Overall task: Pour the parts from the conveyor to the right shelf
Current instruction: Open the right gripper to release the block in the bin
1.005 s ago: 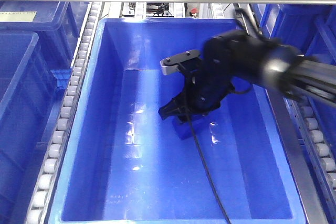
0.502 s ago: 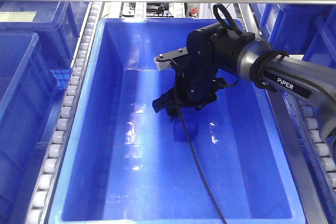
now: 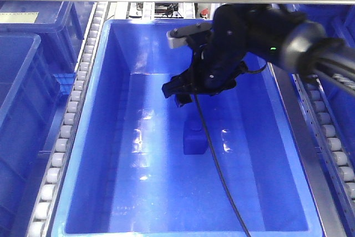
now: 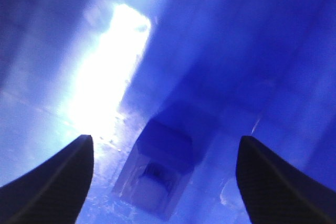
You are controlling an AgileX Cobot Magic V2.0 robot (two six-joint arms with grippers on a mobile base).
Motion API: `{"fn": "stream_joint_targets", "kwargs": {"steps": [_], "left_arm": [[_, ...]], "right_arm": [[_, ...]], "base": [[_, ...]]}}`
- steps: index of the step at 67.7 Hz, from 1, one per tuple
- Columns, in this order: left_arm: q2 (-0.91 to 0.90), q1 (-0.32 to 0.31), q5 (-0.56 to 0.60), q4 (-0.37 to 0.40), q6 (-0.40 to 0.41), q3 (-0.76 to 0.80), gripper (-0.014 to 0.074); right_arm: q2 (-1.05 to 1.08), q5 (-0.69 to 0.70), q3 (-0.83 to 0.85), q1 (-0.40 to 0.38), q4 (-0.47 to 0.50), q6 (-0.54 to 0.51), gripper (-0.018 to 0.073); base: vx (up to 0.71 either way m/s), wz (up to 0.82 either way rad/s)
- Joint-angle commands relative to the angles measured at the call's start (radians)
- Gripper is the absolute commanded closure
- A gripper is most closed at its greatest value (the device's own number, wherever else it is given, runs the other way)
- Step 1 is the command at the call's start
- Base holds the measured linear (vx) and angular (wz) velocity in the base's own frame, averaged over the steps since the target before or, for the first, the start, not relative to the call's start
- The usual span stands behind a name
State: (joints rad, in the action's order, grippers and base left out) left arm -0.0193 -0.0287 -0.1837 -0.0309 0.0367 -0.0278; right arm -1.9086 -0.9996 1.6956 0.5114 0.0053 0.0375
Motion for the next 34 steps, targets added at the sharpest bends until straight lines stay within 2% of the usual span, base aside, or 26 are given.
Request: {"fn": "stream_joint_targets", "kwargs": {"steps": [1, 21, 34], "left_arm": [[-0.005, -0.005, 0.072, 0.001, 0.007, 0.019, 0.0603], [-0.005, -0.005, 0.072, 0.001, 0.007, 0.019, 0.0603], [-0.005, -0.005, 0.072, 0.001, 0.007, 0.019, 0.0603]], "right_arm": [[0.1, 0.12, -0.068, -0.003, -0.005, 0.0, 0.0013], [0.396, 0.611, -0.551, -0.003, 0.012, -0.001, 0.0013], [0.624, 0.77, -0.788, -0.003, 0.011, -0.008, 0.0013]], "base": [[0.0, 0.0], [0.0, 0.0], [0.0, 0.0]]}}
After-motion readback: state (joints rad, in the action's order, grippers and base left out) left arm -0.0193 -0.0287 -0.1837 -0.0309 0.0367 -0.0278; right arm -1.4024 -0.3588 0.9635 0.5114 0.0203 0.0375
